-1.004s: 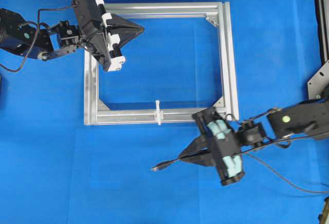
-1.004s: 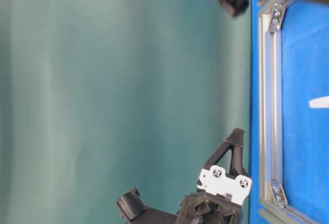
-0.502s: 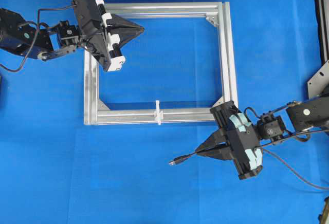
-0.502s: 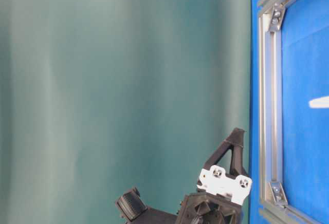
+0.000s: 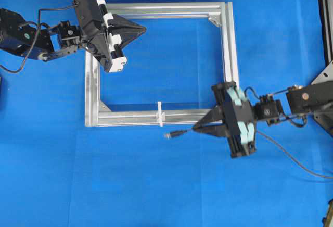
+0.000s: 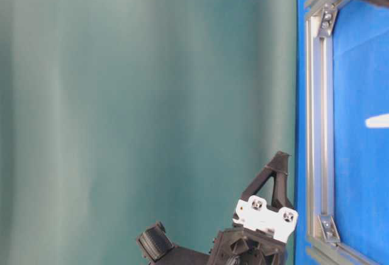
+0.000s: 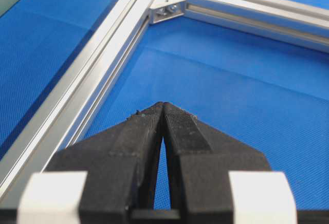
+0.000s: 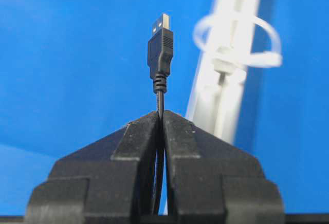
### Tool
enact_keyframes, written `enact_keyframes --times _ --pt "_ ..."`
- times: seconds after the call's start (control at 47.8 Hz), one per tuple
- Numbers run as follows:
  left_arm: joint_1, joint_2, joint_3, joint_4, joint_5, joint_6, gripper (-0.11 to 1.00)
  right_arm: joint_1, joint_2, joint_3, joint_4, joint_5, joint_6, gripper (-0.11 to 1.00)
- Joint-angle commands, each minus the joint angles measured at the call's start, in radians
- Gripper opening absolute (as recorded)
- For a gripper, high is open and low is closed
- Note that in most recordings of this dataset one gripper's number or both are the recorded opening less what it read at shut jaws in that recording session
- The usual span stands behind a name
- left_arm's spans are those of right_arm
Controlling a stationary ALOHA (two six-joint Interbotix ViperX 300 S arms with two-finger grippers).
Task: Insert the wire through the string loop located in the center.
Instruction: 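Push the USB plug leftward through the white zip-tie loop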
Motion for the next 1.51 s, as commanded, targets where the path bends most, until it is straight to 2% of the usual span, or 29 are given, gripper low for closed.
enact_keyframes --times 0.0,0.335,1.484 --pt "0.0 -0.031 -0.006 0.003 -0.006 -0.002 0.0 -0.028 -0.021 0.002 0.003 -0.011 0.002 -0.02" --pt "0.0 -0.031 -0.006 0.003 -0.006 -0.002 0.0 -0.078 -0.021 0.012 0.003 -0.028 0.002 -0.02" --pt "0.0 -0.031 -0.006 0.003 -0.008 -0.002 0.0 -0.08 -0.021 0.021 0.003 -0.051 0.002 -0.02"
